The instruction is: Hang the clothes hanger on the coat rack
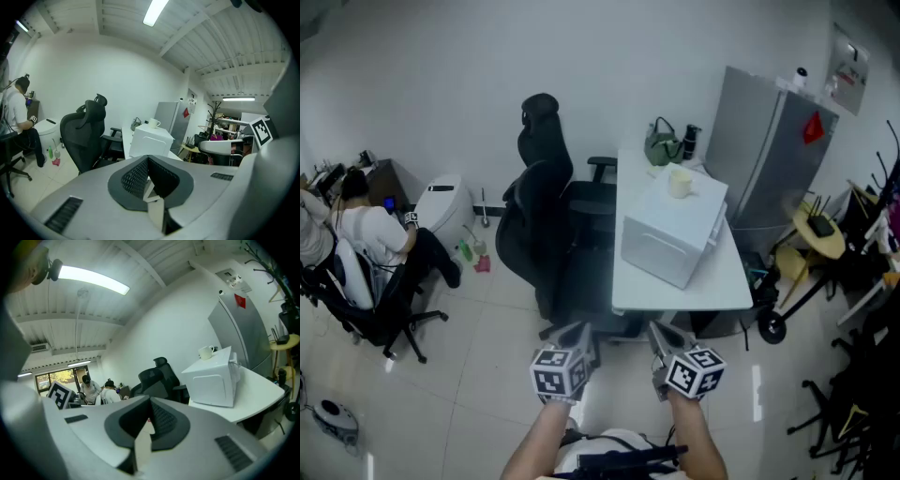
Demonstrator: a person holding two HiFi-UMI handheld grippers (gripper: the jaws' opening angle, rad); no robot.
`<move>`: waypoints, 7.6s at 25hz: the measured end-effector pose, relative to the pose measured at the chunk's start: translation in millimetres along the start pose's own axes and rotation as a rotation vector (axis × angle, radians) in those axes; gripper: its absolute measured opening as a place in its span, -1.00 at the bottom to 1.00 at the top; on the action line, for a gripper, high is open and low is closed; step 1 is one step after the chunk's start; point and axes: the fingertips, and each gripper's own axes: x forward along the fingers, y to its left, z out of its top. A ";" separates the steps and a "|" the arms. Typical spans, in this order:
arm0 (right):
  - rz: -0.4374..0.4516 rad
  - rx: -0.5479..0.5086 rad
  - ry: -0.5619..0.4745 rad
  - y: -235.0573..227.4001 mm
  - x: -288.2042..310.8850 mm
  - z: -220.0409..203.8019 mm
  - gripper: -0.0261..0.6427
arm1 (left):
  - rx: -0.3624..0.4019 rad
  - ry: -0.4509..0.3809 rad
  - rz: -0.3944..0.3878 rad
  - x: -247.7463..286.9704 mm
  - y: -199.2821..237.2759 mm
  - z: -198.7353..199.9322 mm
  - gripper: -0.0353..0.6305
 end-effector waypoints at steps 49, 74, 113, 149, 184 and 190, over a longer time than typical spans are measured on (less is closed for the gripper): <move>-0.721 0.254 -0.351 -286.5 -426.6 -22.1 -0.89 | 0.268 0.306 -0.786 167.4 -498.3 -160.0 -0.90; -1.136 0.337 -0.525 -504.0 -601.3 24.6 -0.89 | 0.417 0.500 -1.223 336.6 -790.5 -229.9 -0.90; -1.275 0.537 -0.694 -674.1 -1012.2 -59.6 -0.89 | 0.580 0.644 -1.449 291.9 -1212.1 -442.2 -0.90; -1.524 0.826 -0.384 -925.2 -1150.1 -199.6 -0.38 | 0.713 0.984 -1.534 407.4 -1394.8 -612.5 -0.90; -1.544 1.093 0.187 -1149.4 -1214.3 -474.6 0.06 | 0.719 1.191 -1.297 485.0 -1446.9 -809.5 -0.90; -1.570 1.109 0.256 -1154.9 -1211.1 -481.6 0.06 | 0.705 1.196 -1.257 499.2 -1441.9 -808.0 -0.90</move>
